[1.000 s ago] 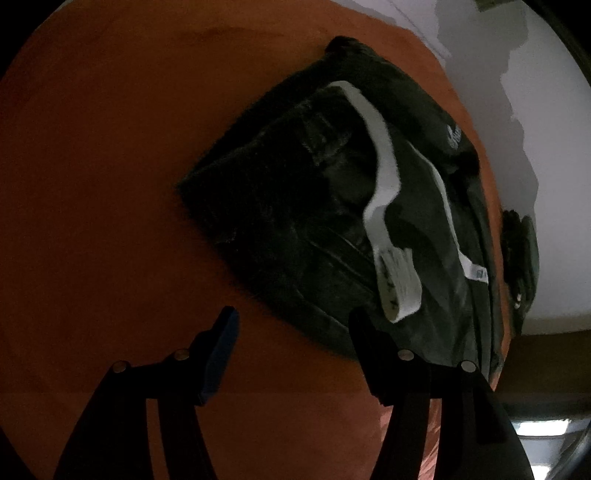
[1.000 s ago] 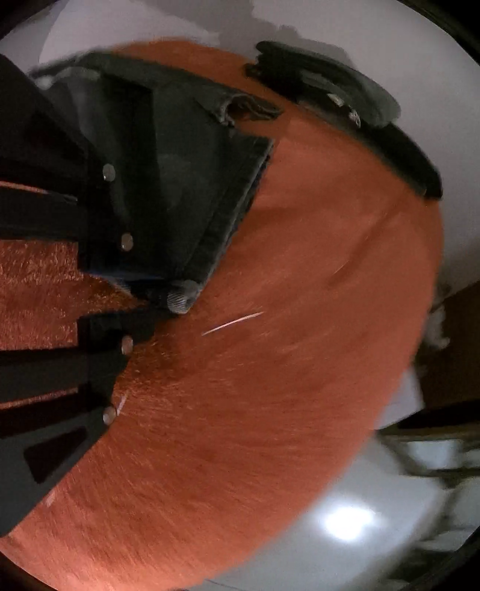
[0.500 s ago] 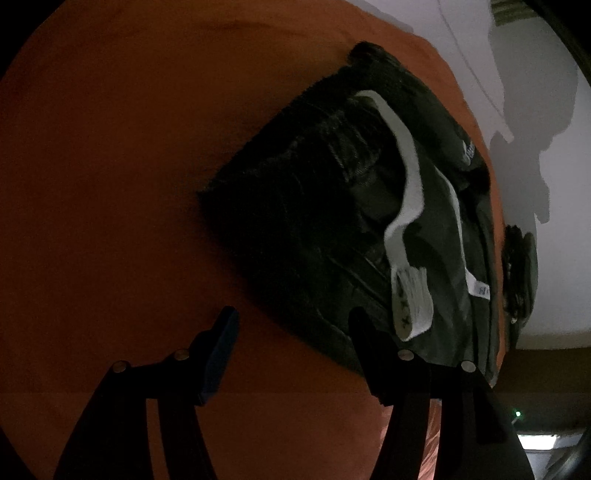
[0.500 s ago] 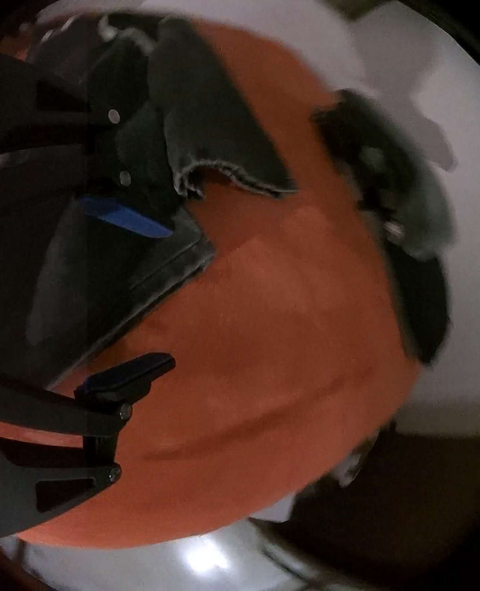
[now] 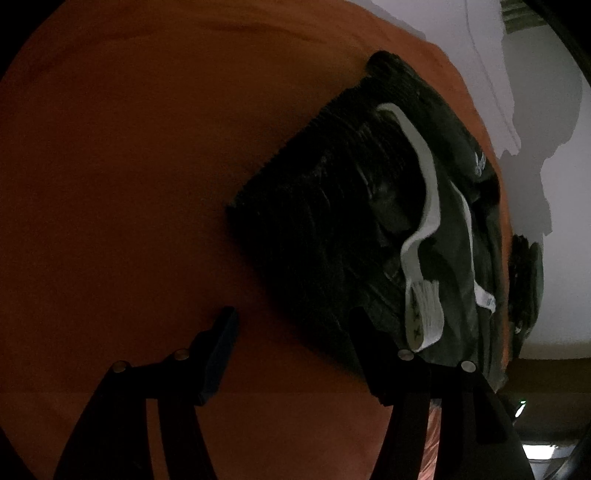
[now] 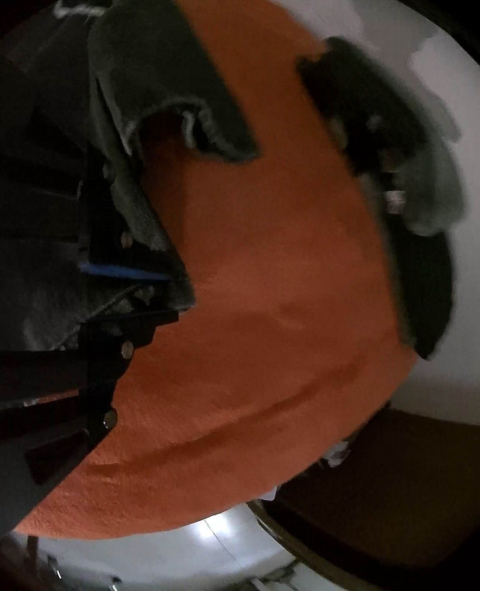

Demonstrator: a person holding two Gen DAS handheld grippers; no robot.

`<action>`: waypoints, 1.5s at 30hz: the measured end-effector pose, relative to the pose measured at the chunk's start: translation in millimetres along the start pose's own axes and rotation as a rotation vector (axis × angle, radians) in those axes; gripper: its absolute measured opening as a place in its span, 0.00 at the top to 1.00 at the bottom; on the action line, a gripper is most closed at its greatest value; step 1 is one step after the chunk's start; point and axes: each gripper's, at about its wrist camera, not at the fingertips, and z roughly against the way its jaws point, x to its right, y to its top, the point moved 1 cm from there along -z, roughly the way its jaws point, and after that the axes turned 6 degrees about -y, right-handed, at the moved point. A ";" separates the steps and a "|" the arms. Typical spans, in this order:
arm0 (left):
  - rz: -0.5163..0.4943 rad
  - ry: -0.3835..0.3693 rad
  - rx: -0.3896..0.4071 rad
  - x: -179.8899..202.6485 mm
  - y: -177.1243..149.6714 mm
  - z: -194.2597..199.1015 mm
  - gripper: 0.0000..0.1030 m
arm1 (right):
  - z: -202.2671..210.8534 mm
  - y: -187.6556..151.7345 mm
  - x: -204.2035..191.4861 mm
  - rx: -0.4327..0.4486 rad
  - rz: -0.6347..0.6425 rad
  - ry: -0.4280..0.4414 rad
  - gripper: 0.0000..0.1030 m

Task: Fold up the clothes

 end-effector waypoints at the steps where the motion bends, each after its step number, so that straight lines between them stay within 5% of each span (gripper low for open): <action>1: 0.003 0.000 0.005 -0.6 1.9 0.6 0.39 | -5.1 -2.0 -4.7 -0.033 0.020 -0.017 0.74; 6: -0.011 -0.013 0.008 0.5 4.2 1.9 0.39 | 52.1 -43.8 17.4 0.082 -0.083 0.099 0.38; 10: 0.003 -0.034 0.008 -3.3 5.5 -0.2 0.39 | 105.8 -108.6 31.9 0.132 -0.176 0.243 0.36; 14: 0.012 -0.048 0.011 -2.5 6.3 0.0 0.39 | 111.8 -205.5 10.7 0.019 -0.188 0.446 0.36; 19: 0.029 -0.077 0.014 0.5 4.2 3.7 0.39 | 102.9 -276.4 -40.6 -0.094 -0.063 0.571 0.35; 25: 0.048 -0.030 0.047 1.9 4.5 -5.0 0.39 | 99.0 -280.3 -92.3 -0.155 0.030 0.629 0.35; 28: 0.041 0.064 0.075 1.4 3.9 -10.5 0.68 | 100.0 -271.4 -100.6 -0.161 0.015 0.631 0.35; 33: 0.068 0.058 0.129 -0.1 -3.6 4.0 0.75 | 79.0 -264.6 -104.8 -0.242 -0.112 0.668 0.35; 42: -0.027 -0.009 0.103 11.3 -7.9 9.5 0.76 | 59.2 -245.6 -103.2 -0.293 -0.289 0.723 0.22; 45: 0.019 -0.040 0.054 6.2 -6.0 -5.4 0.65 | 52.0 -237.3 -108.2 -0.292 -0.322 0.701 0.22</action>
